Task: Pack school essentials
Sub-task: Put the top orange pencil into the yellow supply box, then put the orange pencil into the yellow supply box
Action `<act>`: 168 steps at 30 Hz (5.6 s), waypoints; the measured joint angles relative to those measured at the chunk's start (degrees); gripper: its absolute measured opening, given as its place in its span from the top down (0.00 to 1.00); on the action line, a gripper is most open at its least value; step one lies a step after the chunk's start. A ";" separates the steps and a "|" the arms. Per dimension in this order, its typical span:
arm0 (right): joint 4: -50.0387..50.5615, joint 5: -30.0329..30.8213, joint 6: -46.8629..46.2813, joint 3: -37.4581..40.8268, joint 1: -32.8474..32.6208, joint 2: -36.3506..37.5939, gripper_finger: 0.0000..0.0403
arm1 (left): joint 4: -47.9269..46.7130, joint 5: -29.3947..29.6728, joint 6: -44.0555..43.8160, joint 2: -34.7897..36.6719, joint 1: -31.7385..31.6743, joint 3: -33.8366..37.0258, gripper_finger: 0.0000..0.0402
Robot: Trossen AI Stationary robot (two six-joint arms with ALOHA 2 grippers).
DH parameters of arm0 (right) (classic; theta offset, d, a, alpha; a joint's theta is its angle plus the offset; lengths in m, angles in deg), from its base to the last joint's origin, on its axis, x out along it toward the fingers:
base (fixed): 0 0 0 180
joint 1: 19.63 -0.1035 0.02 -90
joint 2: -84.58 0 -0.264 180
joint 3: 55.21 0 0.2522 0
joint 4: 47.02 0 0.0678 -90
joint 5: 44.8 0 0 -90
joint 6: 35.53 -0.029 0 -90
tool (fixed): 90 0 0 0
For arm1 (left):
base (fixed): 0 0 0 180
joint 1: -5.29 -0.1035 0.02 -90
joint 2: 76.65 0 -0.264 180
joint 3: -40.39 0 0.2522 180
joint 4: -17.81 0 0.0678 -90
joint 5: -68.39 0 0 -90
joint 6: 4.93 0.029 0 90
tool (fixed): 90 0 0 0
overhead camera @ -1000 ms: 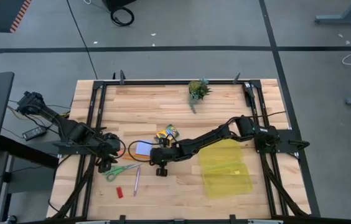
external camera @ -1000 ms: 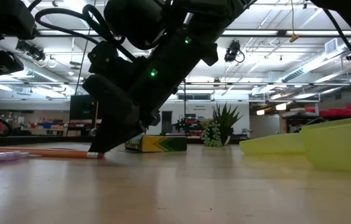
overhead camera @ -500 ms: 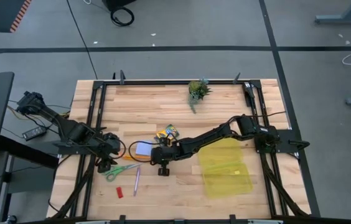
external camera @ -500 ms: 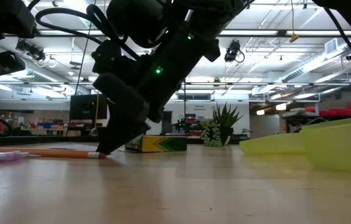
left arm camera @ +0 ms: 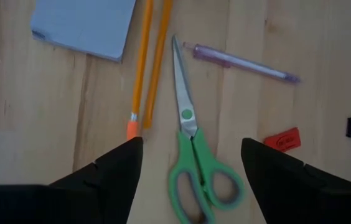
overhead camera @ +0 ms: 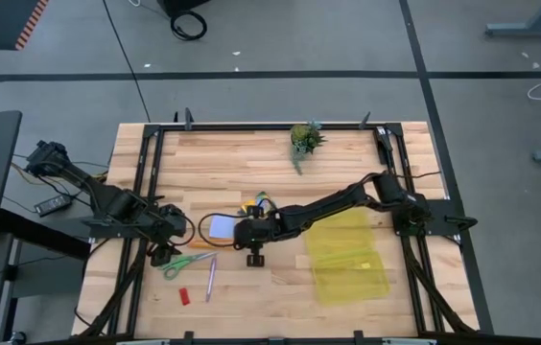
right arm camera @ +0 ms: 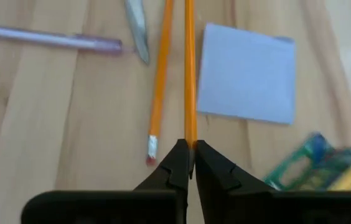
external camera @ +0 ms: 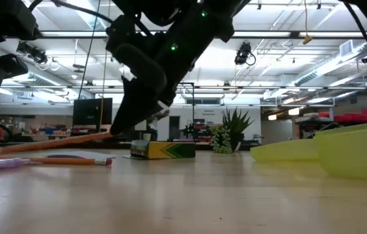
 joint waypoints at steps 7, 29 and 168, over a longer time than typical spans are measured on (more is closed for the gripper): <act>0.53 0.19 -0.16 -0.04 -0.02 0.81 0.94 | 0.98 1.67 0.26 0.04 -0.07 0.01 0.30; 3.05 -0.41 -1.93 -2.77 -0.79 0.90 0.94 | 10.94 7.75 0.72 -8.14 -0.07 4.55 0.33; 17.51 -5.39 -27.14 59.41 -36.73 71.12 0.71 | 18.89 9.44 -21.55 -7.45 -0.22 0.81 0.47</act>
